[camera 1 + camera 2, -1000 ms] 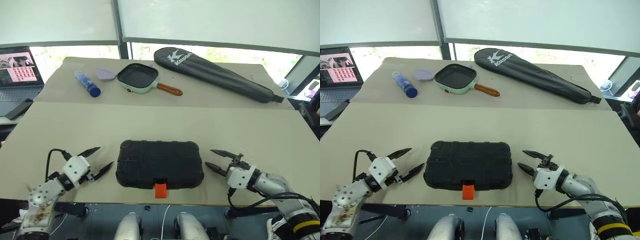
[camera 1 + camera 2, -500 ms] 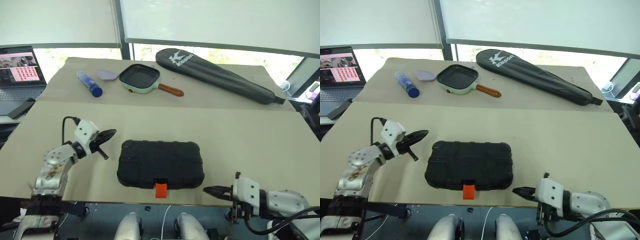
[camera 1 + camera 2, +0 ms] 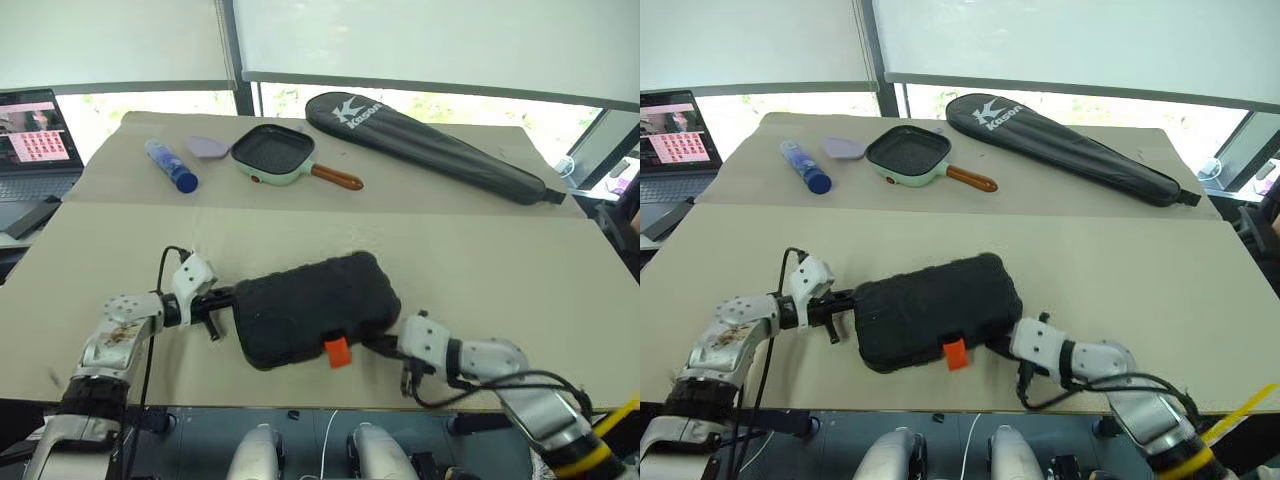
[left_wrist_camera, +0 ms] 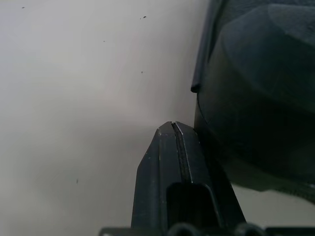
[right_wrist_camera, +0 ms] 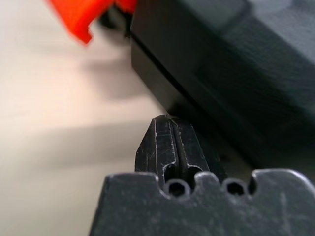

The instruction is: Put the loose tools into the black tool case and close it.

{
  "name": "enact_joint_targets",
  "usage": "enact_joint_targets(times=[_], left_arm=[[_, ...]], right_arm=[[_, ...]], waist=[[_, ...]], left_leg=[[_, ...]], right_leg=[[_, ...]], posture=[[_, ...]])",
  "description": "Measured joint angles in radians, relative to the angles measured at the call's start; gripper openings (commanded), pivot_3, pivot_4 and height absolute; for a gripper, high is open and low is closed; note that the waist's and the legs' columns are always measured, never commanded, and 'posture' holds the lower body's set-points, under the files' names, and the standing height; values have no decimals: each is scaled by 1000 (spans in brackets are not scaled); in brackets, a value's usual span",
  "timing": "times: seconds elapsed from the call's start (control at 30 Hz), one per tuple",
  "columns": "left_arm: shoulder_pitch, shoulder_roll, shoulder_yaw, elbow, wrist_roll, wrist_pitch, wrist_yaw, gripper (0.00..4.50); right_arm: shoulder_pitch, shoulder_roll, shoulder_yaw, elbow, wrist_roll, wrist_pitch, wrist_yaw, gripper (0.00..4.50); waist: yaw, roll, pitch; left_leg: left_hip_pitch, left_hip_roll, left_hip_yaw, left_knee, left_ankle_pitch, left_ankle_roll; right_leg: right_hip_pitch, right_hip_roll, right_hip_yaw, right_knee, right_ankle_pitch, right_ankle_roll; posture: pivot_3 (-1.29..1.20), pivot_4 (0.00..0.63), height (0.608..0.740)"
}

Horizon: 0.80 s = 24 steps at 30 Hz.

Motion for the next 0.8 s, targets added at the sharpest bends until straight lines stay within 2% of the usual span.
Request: enact_joint_targets(times=[0.23, 0.37, 0.47, 0.6, 0.7, 0.8], left_arm=[[165, -20, 98, -191, -102, 134, 72, 22], [185, -21, 141, -280, -167, 194, 81, 22], [148, 1, 184, -325, -247, 261, 77, 22], [61, 62, 203, -329, -272, 307, 68, 22], [-50, 91, 102, -323, -253, 314, -9, 22], [-117, 71, 6, -321, -240, 315, -53, 22]], right_arm=[[-189, 108, -22, 277, -50, -89, -29, 0], [-207, 136, -73, 343, -41, -144, -38, 0], [-151, 90, -127, 287, -1, -152, 1, 0], [-59, 38, -156, 173, 68, -90, 69, 0], [24, -25, -170, 11, 167, 36, 138, 0], [30, -34, -173, -84, 210, 103, 157, 0]], waist=[[2, 0, 1], [12, 1, 1], [18, 1, 1], [13, 1, 1], [14, 2, 2], [6, 1, 2]], left_leg=[[-1, 0, -3, 0, 0, 0], [-3, 0, -3, 0, 0, 0], [-3, -1, -4, 0, 0, 0], [-2, -2, -5, 0, 0, 0], [-2, -3, -4, 0, 0, 0], [-1, -2, -3, 0, 0, 0]], right_leg=[[-1, -1, 0, 0, 0, 0], [-1, -2, -1, 0, 0, 0], [-1, -3, -2, 0, 1, 1], [0, -2, -1, 0, 1, 1], [1, -2, -2, -1, 0, 1], [1, -1, -1, -1, 0, 1]], posture=[[0, 150, 740], [0, 150, 740], [0, 150, 740], [0, 150, 740], [0, 150, 740], [0, 150, 740]])
